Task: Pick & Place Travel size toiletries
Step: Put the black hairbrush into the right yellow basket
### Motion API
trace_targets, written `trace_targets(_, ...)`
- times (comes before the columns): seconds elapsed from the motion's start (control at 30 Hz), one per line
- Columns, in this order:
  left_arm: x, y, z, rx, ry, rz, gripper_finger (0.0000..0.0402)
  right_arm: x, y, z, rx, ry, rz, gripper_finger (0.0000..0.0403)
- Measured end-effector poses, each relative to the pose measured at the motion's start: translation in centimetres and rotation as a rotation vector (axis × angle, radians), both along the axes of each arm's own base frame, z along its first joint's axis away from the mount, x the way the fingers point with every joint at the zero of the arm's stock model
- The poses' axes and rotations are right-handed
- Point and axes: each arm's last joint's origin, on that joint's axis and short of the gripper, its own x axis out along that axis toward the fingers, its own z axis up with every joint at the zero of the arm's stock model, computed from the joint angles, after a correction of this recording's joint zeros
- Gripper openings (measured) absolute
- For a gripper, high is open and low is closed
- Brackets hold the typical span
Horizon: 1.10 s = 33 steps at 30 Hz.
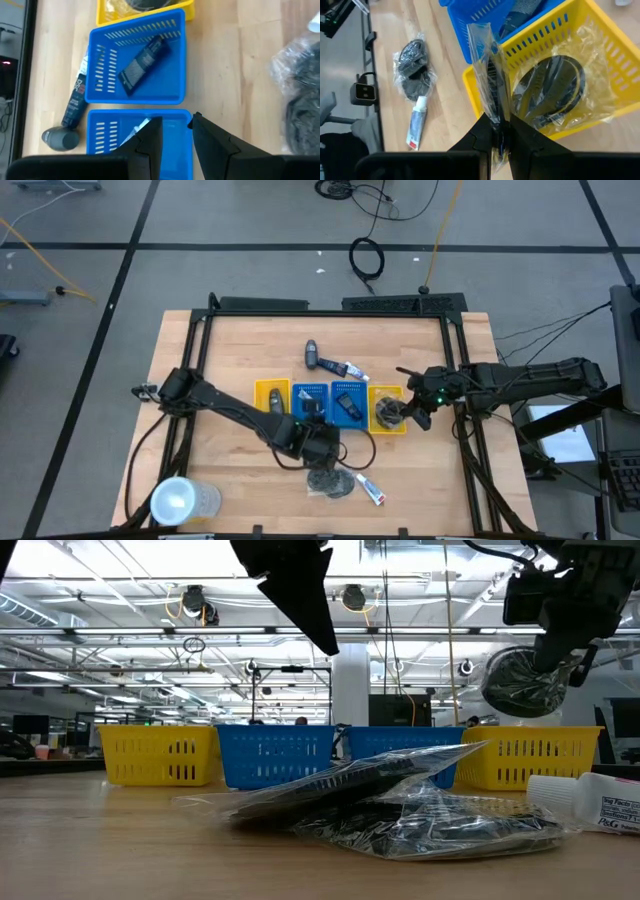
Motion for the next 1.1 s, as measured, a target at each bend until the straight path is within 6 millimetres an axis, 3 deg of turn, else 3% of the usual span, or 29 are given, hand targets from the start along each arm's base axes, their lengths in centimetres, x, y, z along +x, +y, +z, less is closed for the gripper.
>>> trace_targets(0.1,0.0,-0.3,0.1,-0.007,-0.014,-0.007,0.0108,0.0,-0.1,0.0,-0.029,-0.002,-0.007,0.0031)
trace_targets(0.3,0.1,-0.5,0.1,-0.01,-0.023,-0.012,0.0108,0.0,-0.2,0.0,-0.067,-0.002,-0.035,0.0101)
trace_targets(0.47,0.1,-0.5,0.1,-0.012,-0.026,-0.012,0.0108,0.0,-0.2,0.0,-0.067,-0.002,-0.035,0.0133)
trace_targets(0.7,0.1,-0.5,0.1,-0.022,-0.026,-0.015,0.0108,0.1,-0.2,0.0,-0.081,-0.016,-0.024,0.0136)
trace_targets(1.1,0.1,-1.7,0.0,-0.299,0.047,-0.143,0.0108,1.0,-0.2,1.1,-0.142,-0.181,0.035,0.0136)
